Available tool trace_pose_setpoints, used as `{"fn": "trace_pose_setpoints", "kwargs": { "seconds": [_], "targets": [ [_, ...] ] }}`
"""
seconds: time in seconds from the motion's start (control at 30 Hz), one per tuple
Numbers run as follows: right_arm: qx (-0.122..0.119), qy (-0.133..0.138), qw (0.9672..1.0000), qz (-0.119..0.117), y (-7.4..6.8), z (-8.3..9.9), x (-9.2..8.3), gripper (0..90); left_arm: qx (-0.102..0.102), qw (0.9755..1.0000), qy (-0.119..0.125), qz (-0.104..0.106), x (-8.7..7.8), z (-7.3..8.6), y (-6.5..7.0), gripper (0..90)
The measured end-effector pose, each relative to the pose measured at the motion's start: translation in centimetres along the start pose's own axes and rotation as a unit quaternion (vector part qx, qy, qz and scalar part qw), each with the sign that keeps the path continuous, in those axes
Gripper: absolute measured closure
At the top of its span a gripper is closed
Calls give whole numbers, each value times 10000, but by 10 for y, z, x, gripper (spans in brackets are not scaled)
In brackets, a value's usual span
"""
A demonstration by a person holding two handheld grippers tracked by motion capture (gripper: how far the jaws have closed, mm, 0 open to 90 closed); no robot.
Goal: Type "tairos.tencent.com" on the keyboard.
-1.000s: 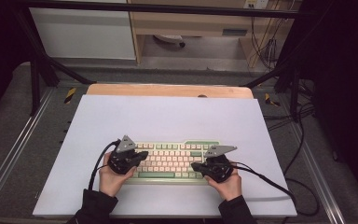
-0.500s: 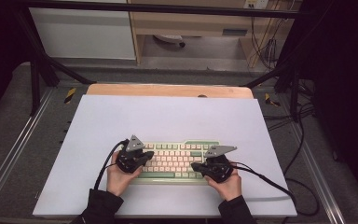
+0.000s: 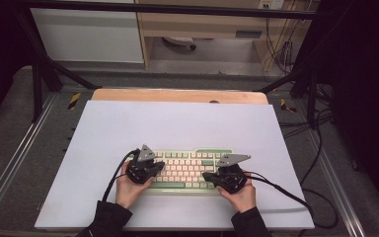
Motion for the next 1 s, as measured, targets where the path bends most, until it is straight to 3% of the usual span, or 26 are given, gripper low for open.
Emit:
{"fn": "trace_pose_setpoints", "kwargs": {
  "seconds": [0.47, 1.0],
  "targets": [
    [-1, 13, 10000, 4, 0, 0, -1, 900, 37, 10000, -42, 14, 1, 2, 1, 900],
    [11, 29, 10000, -2, 1, 1, -2, 900, 101, 9999, 101, 70, -15, 5, 3, 900]
  ]
}}
Point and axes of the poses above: each handheld gripper's, and its own axes: x roughly forward along the jaws, z roughly out of its underside, y roughly to its right, the point moved 1 cm from there along x, roughly forward along the jaws, and after that the axes turned 10 degrees about -y, right-handed, at the moved point
